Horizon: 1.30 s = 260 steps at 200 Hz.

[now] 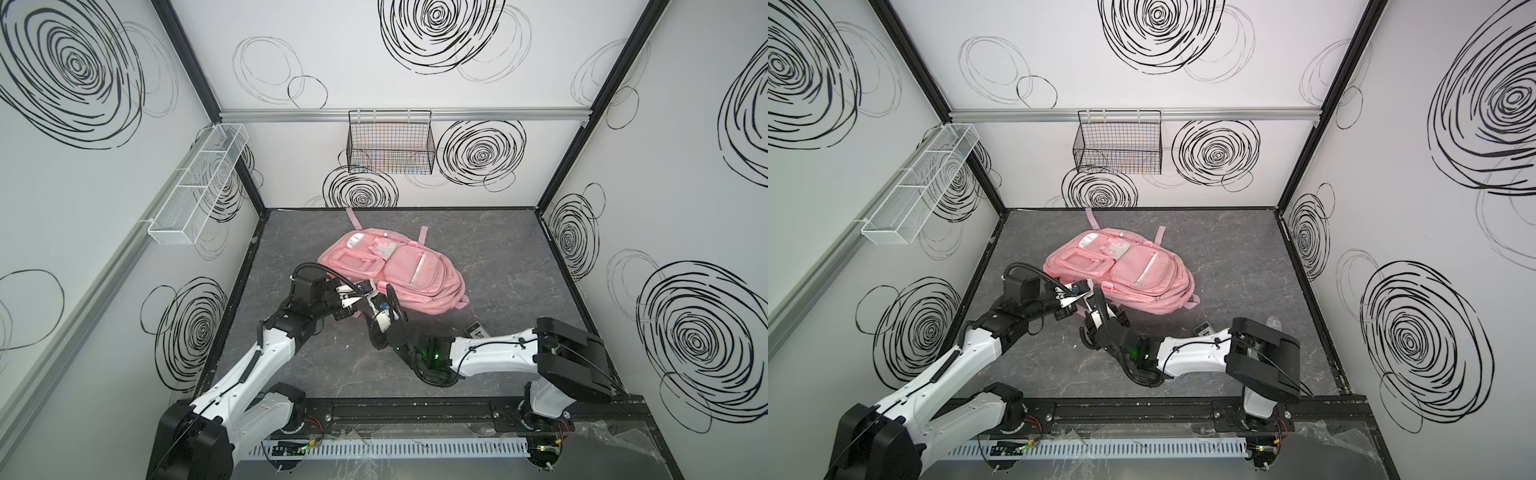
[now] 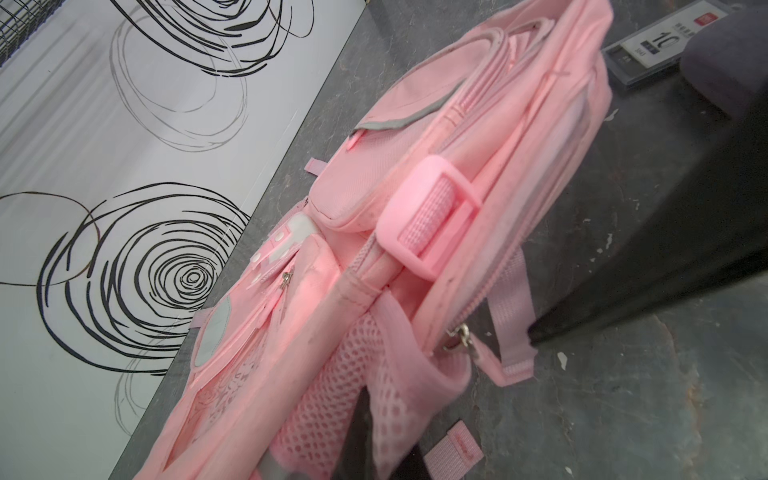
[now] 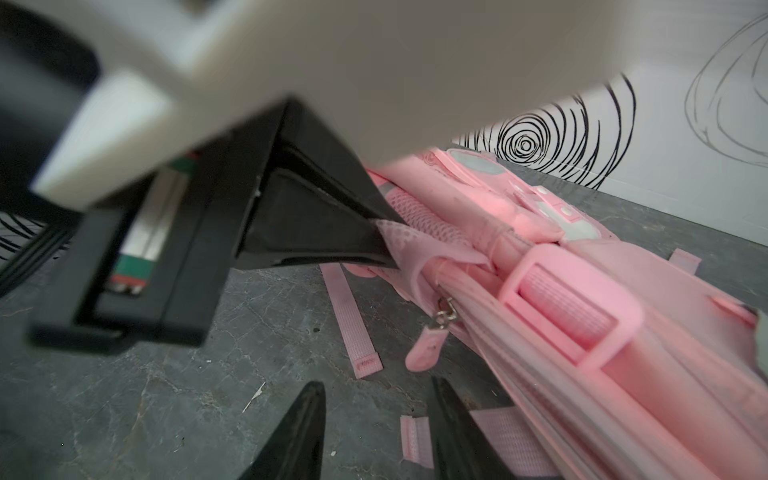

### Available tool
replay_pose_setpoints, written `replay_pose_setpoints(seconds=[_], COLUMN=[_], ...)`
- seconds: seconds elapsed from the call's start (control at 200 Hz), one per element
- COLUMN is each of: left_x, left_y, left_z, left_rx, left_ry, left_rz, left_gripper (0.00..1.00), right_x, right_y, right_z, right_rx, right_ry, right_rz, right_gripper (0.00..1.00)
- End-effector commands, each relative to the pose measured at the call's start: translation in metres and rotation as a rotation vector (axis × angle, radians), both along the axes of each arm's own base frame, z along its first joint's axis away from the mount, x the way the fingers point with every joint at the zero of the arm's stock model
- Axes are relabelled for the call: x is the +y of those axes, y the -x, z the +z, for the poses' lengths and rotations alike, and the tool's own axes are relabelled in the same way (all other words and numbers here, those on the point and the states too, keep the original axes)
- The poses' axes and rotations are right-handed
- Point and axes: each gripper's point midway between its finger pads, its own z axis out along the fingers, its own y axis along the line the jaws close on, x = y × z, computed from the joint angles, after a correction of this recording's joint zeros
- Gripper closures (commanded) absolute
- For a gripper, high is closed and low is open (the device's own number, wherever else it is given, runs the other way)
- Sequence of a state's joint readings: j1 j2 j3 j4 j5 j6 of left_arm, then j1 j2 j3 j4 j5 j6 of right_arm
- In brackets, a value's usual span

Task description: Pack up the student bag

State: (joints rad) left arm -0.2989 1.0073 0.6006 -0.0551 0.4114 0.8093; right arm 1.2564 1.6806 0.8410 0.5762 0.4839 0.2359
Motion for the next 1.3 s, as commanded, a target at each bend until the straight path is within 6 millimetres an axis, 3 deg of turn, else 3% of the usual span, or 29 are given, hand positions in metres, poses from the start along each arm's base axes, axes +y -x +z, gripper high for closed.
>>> replay_pose_setpoints(seconds=[0.0,0.175,0.465,0.555,0.74,0.895,1.111,1.296], left_x=[-0.017,-0.020,-0.023,-0.023,-0.021,-0.018,-0.004,0.007], left_y=[-0.005,-0.002,-0.002,-0.002,-0.004,-0.006,-0.014,-0.015], left_z=[0.063,0.062,0.061,0.060,0.057,0.057,0.059,0.038], left_rx=[-0.177,-0.167,-0.153,-0.153,-0.157,-0.171,-0.252,-0.274], left_ry=[0.127,0.135,0.138,0.135,0.123,0.112,0.083,-0.017], left_rz=[-0.071,-0.091,-0.102,-0.101,-0.090,-0.072,0.011,0.039], left_gripper=[1.00,1.00,1.00,1.00,1.00,1.00,1.00,1.00], right_x=[-0.007,-0.014,0.009,0.012,0.008,-0.002,0.005,0.001], right_y=[-0.018,-0.030,-0.030,-0.032,-0.030,-0.021,0.001,0.018], right_z=[0.010,0.001,0.016,0.015,0.017,0.017,0.011,0.000], right_rx=[0.007,0.050,0.027,0.025,0.035,0.048,0.094,0.189], right_ry=[-0.088,-0.129,-0.161,-0.146,-0.135,-0.140,-0.104,-0.085], right_rz=[-0.109,-0.139,-0.073,-0.072,-0.053,-0.019,0.150,0.240], right_gripper=[0.55,0.54,0.55,0.62,0.87,1.00,1.00,1.00])
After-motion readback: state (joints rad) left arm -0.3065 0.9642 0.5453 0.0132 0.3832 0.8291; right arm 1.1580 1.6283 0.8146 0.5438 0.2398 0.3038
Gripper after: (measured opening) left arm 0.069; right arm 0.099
